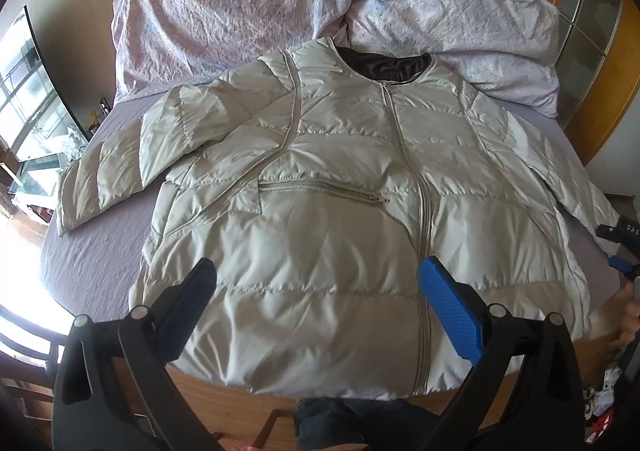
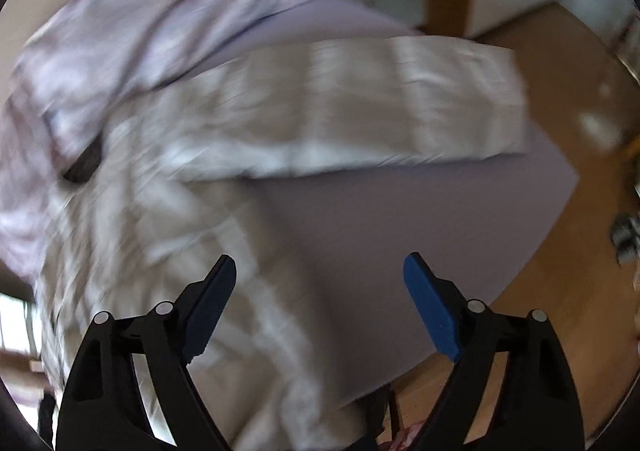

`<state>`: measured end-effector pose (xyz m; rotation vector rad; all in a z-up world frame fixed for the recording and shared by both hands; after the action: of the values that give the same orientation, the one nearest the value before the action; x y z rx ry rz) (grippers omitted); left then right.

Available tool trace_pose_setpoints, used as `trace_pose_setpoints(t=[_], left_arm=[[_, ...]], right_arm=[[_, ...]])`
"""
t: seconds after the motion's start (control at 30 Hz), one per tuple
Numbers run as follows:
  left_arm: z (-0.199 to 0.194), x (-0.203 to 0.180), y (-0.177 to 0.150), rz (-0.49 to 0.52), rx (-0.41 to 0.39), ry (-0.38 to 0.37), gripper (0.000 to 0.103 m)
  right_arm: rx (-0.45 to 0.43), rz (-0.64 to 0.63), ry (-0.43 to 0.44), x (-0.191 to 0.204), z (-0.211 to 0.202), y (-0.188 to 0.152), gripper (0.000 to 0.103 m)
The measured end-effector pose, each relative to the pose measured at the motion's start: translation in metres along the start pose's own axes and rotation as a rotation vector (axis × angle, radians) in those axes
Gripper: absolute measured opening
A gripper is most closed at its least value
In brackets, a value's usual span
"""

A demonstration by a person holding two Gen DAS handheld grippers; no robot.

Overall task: Fold large clothes
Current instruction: 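Grasp the cuff of one jacket sleeve with the right gripper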

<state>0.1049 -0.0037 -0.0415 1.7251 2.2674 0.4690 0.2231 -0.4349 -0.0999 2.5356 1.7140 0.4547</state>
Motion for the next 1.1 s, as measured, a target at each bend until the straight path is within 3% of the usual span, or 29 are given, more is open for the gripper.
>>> trace_pose_setpoints(t=[0.33, 0.43, 0.57, 0.63, 0.7, 0.73, 0.8, 1.1], left_arm=[[0.021, -0.014, 0.022, -0.051, 0.031, 0.055, 0.101], [0.028, -0.016, 0.025, -0.065, 0.047, 0.063, 0.101], [0.038, -0.014, 0.030, -0.087, 0.072, 0.080, 0.101], [0.042, -0.011, 0.031, -0.098, 0.083, 0.076, 0.101], [0.046, -0.007, 0.034, -0.102, 0.089, 0.080, 0.101], [0.049, -0.005, 0.037, -0.102, 0.093, 0.080, 0.101], [0.052, 0.000, 0.040, -0.100, 0.097, 0.077, 0.101], [0.063, 0.033, 0.066, -0.055, 0.089, 0.058, 0.101]], right_arm=[[-0.043, 0.255, -0.201, -0.119, 0.018, 0.075, 0.087], [-0.022, 0.293, -0.209, -0.141, 0.030, 0.090, 0.087], [0.044, 0.323, -0.136, -0.162, 0.050, 0.096, 0.073], [0.036, 0.341, -0.125, -0.167, 0.052, 0.096, 0.066], [0.020, 0.328, -0.124, -0.164, 0.053, 0.097, 0.052], [0.014, 0.317, -0.106, -0.163, 0.053, 0.098, 0.039], [0.008, 0.311, -0.073, -0.156, 0.052, 0.097, 0.029], [-0.099, 0.294, -0.103, -0.107, 0.027, 0.097, 0.021]])
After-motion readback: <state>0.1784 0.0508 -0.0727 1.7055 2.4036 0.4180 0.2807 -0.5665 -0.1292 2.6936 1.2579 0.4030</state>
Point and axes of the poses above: each gripper's, at about its wrist camera, not at the fingertips, and z roughly the way its jaws point, x to its left, y to its top, the point moved 2 cm from there along z, roughly the way its jaws point, and after that the axes turned 9 degrees about x, right-handed, at the moved point
